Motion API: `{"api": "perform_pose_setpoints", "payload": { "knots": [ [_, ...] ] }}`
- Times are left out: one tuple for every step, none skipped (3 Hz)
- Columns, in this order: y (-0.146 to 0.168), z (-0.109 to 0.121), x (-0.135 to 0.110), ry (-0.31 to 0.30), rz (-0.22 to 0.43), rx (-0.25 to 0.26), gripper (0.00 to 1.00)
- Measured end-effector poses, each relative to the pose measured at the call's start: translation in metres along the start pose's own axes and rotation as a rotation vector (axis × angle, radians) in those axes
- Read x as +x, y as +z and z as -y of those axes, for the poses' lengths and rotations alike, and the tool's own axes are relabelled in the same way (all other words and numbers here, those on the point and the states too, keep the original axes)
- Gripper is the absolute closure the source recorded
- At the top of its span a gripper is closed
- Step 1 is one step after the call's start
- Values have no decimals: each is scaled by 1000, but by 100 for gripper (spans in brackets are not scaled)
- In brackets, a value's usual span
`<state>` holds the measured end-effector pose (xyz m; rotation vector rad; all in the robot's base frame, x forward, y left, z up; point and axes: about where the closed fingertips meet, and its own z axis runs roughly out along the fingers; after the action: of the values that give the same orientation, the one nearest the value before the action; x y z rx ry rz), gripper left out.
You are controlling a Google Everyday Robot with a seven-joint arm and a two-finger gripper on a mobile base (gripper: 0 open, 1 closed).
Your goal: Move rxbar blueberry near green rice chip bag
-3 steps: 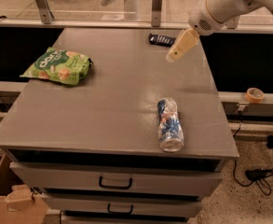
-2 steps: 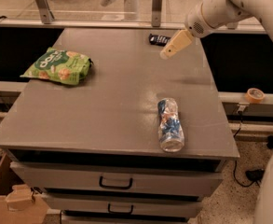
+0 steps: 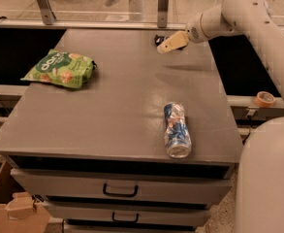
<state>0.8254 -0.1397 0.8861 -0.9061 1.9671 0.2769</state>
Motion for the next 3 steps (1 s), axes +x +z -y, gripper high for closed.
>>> {"api": "perform_pose_setpoints", "payload": {
  "knots": [
    [23, 23, 1, 83, 24, 71, 0],
    [42, 37, 8, 154, 20, 112, 0],
    [53, 43, 15, 199, 10, 112, 19]
  ]
}}
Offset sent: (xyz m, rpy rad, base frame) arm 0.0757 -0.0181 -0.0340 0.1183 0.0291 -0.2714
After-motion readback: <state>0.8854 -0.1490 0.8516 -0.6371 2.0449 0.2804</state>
